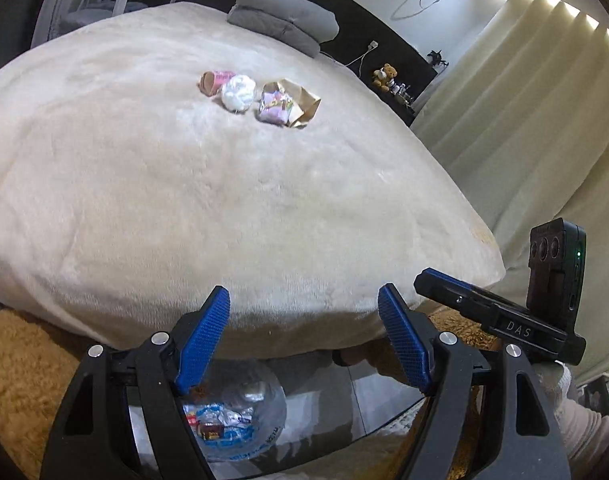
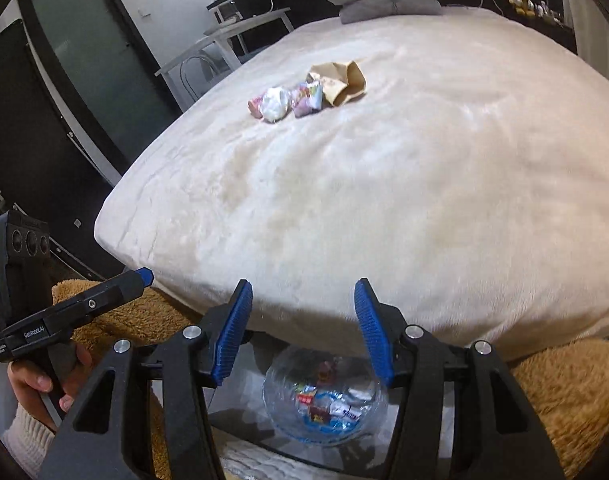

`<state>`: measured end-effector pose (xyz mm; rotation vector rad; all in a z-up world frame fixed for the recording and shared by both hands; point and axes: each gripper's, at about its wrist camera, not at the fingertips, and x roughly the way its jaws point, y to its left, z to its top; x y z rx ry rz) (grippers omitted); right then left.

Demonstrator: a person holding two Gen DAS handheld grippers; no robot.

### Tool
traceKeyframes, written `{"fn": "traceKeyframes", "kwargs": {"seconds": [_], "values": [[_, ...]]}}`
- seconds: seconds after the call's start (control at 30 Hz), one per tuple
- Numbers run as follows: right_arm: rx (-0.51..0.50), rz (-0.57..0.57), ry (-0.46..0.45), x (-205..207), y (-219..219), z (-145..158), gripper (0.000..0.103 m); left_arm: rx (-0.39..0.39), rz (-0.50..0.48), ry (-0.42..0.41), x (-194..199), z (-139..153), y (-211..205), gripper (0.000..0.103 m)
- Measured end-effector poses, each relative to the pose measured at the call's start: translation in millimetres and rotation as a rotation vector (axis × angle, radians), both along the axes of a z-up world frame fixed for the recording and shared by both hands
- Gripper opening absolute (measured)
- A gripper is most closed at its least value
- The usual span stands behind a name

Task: Collect trash
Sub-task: 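Raise both grippers back toward the remaining trash on the bed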

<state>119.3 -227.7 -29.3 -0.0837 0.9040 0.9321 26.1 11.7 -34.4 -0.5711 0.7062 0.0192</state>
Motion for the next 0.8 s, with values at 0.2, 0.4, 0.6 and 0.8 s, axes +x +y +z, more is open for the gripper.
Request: {"fn": "traceKeyframes", "kwargs": {"seconds": [0.2, 0.4, 0.6, 0.8], "values": [[0.031, 0.013, -0.053, 43, 16, 21, 0.053, 0.061, 0.004, -0.025, 24, 21, 23, 0.075], [0.045, 0.023, -0.099, 84, 43, 32, 0.053, 0.128, 0.0, -0.028, 57, 33, 44, 0.075], [0.045, 0.027, -0.135, 120, 64, 36, 0.053, 0.172, -0.014, -0.03, 96, 41, 63, 0.075], [0.043, 0.027, -0.137, 160, 85, 32, 0.057, 0.228, -0.037, -0.015, 137, 38, 75, 0.075]]}}
